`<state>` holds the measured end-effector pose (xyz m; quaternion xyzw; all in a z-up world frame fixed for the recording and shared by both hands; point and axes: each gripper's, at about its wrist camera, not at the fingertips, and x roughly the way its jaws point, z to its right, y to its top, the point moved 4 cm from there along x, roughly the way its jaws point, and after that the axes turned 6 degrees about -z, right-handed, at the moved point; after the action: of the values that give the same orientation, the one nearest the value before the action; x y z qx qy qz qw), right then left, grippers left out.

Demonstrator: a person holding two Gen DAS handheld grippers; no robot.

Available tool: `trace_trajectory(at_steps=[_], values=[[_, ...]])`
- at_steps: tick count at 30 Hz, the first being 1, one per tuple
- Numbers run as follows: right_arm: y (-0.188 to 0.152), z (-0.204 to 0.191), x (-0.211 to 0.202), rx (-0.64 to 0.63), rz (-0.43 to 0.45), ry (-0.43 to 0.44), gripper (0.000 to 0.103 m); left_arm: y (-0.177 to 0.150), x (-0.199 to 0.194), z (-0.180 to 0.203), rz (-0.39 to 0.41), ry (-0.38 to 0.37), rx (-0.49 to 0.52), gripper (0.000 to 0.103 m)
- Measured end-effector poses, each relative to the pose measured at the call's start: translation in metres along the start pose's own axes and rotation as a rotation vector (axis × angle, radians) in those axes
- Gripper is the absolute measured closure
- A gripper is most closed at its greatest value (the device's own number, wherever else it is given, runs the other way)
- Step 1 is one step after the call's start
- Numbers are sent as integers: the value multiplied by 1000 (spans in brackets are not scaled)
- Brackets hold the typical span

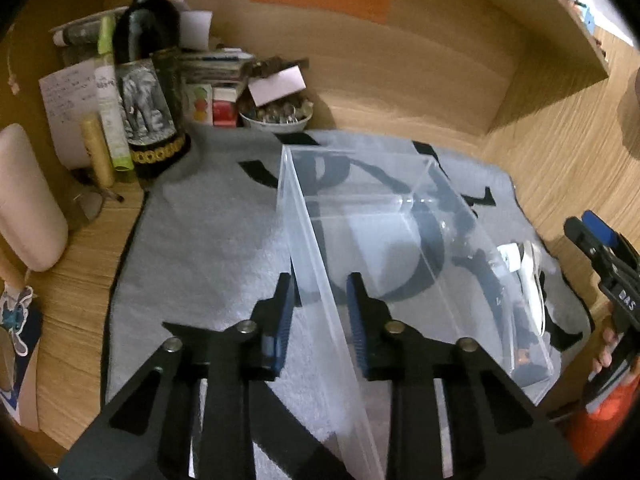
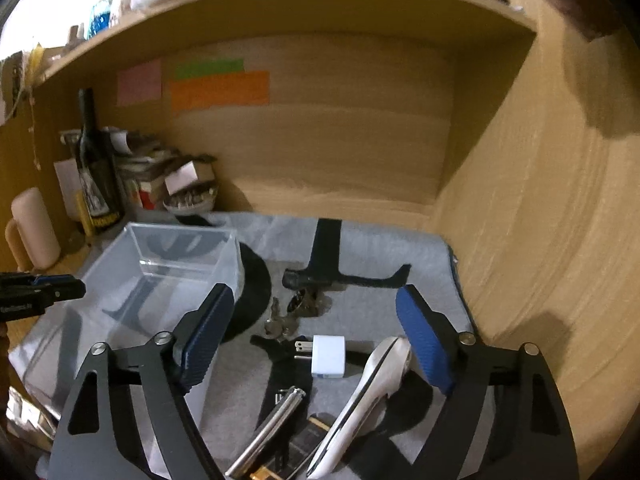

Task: Organize rigid objects
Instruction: 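Grasp the wall of the clear plastic box with the left tool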

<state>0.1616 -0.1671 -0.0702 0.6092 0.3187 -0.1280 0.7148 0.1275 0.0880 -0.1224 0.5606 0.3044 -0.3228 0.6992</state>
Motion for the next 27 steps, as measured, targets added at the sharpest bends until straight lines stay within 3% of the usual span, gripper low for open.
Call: trace_trajectory(at_steps=[4, 14, 23, 27], values=[[2, 0, 22, -6, -75, 26, 34, 0, 4, 4, -16, -19, 21, 90], [12, -11, 90, -16, -251, 89, 35, 9, 10, -3, -23, -55, 19, 91], [-3, -15, 154, -2, -442, 111, 59, 10, 12, -1, -21, -69, 29, 91], [-7, -12, 162, 16, -482, 123, 68, 11, 13, -2, -14, -73, 27, 91]])
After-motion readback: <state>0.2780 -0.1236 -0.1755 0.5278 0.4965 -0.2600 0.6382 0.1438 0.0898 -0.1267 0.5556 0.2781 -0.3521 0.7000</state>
